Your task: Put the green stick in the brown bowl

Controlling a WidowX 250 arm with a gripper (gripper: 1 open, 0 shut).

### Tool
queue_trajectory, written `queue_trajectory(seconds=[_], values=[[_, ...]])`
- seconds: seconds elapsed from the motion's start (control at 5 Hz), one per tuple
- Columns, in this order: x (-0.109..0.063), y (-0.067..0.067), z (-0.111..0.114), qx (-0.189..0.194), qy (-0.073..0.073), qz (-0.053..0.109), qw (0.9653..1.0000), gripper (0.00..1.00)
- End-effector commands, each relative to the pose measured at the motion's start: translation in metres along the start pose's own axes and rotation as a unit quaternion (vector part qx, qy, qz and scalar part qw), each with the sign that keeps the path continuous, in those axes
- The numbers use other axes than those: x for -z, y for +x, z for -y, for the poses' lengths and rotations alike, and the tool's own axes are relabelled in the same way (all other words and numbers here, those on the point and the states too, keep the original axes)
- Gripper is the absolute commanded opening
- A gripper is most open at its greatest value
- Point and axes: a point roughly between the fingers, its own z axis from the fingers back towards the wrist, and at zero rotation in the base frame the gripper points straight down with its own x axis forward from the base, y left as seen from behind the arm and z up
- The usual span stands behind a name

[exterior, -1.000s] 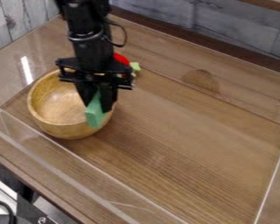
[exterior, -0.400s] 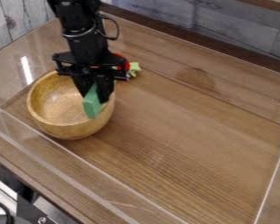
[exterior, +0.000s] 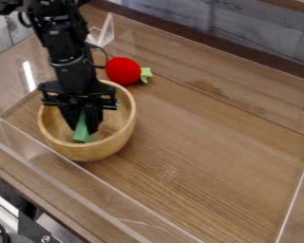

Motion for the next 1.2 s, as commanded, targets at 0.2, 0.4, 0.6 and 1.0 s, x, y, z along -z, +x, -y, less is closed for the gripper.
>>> queue_trajectory(seconds=[0.2, 0.4, 0.6, 1.0], values=[[0.009, 0.005, -0.019, -0.025, 0.007, 0.013, 0.9996, 1.0], [-0.001, 0.005, -0.025, -0.018, 0.003, 0.015, 0.9997, 1.0], [-0.01, 0.004, -0.031, -0.009, 0.002, 0.015, 0.9998, 1.0], [-0.025, 0.009, -0.028, -0.029, -0.005, 0.021, 0.9993, 1.0]])
